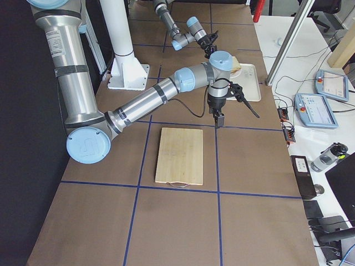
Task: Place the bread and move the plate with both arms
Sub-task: 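Slide the plate with the left gripper onto the cream bear tray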
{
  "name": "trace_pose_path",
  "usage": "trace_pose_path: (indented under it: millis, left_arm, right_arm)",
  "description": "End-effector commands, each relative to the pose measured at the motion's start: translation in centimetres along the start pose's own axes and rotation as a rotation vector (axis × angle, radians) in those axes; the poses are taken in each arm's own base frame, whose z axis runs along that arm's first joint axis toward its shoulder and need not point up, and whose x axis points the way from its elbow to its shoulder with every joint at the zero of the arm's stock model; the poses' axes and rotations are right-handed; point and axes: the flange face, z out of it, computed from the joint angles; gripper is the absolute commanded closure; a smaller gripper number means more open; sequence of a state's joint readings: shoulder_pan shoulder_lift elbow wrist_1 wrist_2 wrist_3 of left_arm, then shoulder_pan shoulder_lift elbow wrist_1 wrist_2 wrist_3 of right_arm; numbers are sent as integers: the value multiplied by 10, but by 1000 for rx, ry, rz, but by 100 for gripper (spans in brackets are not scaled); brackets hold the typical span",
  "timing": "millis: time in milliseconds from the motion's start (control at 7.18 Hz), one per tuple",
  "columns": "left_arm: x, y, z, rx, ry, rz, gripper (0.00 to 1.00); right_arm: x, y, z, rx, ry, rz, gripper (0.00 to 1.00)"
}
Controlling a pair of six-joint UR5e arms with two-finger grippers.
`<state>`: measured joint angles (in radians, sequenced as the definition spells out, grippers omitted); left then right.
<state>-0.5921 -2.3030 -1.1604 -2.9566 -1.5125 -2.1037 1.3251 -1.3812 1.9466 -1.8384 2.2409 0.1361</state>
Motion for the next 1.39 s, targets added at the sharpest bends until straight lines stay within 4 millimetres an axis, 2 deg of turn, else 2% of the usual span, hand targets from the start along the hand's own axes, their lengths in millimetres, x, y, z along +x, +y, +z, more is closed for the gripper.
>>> trace_pose_path:
  millis: [0, 139, 279, 418, 557, 836, 975, 1254]
  left_arm:
    - [1, -14, 46, 92, -44, -3, 100]
    - [-1, -26, 62, 124, -69, -15, 100]
    - [6, -36, 76, 152, -79, -56, 100]
    - [3, -55, 82, 188, -95, -92, 100]
    - [-15, -67, 87, 225, -127, -89, 100]
    - [-18, -70, 90, 236, -138, -88, 98]
    - [-18, -66, 91, 229, -139, -89, 93]
    - [-18, -59, 92, 216, -139, -87, 92]
  right_arm:
    - [40, 18, 1, -10, -4, -22, 0]
    - [43, 20, 2, -14, -4, -19, 0]
    - [44, 20, 4, -18, -5, -18, 0]
    - [45, 20, 5, -20, -5, -16, 0]
    - [46, 20, 5, -20, -4, -14, 0]
    - [51, 20, 10, -29, -3, -5, 0]
    - [51, 20, 11, -30, -5, -4, 0]
    - [51, 20, 11, -29, -3, -5, 0]
